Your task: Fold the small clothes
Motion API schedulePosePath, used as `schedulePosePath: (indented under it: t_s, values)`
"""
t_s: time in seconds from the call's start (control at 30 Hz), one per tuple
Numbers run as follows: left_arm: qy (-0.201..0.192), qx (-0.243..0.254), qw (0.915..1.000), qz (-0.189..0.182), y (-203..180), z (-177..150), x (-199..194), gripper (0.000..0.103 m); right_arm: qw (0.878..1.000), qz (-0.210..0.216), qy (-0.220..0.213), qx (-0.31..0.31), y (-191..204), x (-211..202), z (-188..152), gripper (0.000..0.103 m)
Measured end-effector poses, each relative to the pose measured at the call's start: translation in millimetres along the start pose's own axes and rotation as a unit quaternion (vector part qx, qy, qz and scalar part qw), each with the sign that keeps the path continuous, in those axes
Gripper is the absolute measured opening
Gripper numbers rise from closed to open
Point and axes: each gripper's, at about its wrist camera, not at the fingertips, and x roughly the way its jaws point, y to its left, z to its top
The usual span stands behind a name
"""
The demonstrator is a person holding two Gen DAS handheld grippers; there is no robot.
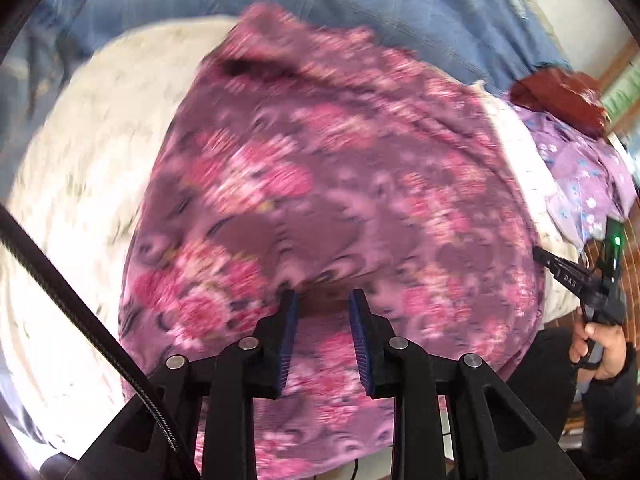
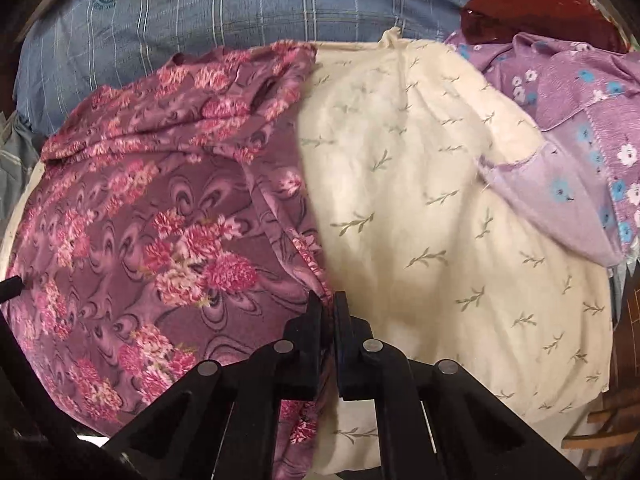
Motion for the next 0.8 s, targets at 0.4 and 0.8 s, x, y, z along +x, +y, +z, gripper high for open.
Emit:
schedulePosePath:
  t_s: [0.4, 0.8]
  values:
    - [-0.043, -0.016, 0.9986, 0.026, 34.6, -12.8, -70.4, 0.053, 0.998, 0.060, -0.010, -0.001, 12.3, -42.0, -2.8, 0.033]
    - [0.008, -0.022, 0.9972, 0.072, 52.9, -42.7, -73.4, 0.034, 0.997, 0.073, 0.031, 0.006, 19.7, -23.7, -26.5, 0.035]
